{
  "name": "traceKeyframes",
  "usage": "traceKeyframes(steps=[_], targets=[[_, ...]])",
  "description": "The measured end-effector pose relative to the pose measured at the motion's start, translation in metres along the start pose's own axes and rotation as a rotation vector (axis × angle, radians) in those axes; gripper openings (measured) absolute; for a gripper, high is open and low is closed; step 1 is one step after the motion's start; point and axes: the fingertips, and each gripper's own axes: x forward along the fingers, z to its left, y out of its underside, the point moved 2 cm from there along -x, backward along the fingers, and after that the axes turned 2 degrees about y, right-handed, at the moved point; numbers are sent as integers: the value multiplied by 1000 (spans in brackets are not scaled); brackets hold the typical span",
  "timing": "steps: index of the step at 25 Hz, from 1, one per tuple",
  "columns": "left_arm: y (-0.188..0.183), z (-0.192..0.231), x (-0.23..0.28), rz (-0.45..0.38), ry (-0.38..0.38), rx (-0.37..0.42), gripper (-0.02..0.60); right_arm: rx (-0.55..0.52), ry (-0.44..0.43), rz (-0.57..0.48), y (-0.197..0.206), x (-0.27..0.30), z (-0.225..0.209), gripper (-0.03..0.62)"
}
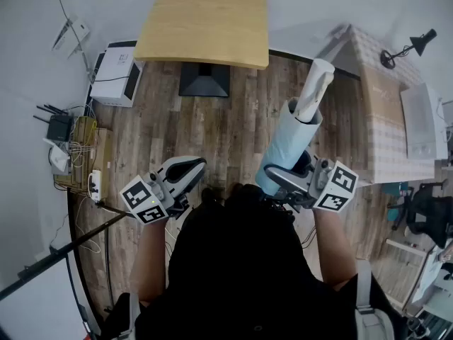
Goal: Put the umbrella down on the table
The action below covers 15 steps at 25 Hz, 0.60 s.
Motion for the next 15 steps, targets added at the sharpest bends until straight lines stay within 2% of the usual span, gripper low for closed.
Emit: traceKeyframes(steps=[3, 7, 11, 15], targets=[[-15, -9, 1, -10, -3, 66, 12, -24, -25, 2, -1, -1, 3, 298], [-22, -25, 16, -32, 4, 96, 12, -73, -43, 9, -9, -13, 8, 298], [-20, -47, 43, 17, 44, 138, 12, -84, -17, -14, -14, -41, 2, 298], [-20, -59, 59, 20, 80, 141, 12, -85, 20, -28, -16, -62, -8, 298]])
